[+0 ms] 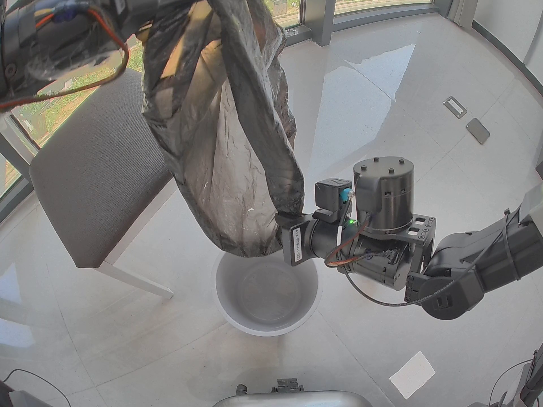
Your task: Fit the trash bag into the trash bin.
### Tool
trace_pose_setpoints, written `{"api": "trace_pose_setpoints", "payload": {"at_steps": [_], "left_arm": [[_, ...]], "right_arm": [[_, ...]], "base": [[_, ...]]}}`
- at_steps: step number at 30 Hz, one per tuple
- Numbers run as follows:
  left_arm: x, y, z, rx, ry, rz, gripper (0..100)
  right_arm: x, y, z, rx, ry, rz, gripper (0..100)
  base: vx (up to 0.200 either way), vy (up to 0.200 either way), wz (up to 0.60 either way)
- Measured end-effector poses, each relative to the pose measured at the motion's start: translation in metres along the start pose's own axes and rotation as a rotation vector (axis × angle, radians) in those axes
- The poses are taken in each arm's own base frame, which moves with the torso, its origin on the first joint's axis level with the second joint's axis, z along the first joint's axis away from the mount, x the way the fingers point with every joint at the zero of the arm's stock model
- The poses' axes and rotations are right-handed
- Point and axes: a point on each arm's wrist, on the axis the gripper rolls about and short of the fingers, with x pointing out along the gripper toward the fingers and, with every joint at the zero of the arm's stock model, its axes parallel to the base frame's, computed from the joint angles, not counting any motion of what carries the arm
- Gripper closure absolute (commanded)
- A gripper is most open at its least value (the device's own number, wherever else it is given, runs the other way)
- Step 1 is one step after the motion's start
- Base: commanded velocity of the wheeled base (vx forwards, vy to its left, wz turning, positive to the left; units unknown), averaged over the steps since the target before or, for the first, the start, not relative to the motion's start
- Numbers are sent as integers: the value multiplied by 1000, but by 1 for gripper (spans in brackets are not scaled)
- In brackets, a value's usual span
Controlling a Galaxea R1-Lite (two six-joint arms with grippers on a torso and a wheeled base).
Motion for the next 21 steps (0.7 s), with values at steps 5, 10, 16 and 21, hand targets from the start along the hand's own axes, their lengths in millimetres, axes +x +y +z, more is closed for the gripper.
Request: {"api": "trace_pose_setpoints", "payload": {"at_steps": [5, 10, 16, 21], "left_arm": [[-1, 3, -12, -16, 43, 22, 100], [-5, 7, -33, -22, 114, 52, 100], [-15, 12, -56, -36, 185, 104, 100], [-32, 17, -70, -45, 250, 191, 100]], "right_arm": [[-14, -1, -15, -18, 61, -16, 100], [-42, -8, -36, -57, 158, -31, 100], [-81, -15, -65, -113, 281, -36, 100], [-103, -17, -82, -171, 343, -14, 100]], "base": [[0, 0, 0], [0, 0, 0], [0, 0, 0], [0, 0, 0]]}}
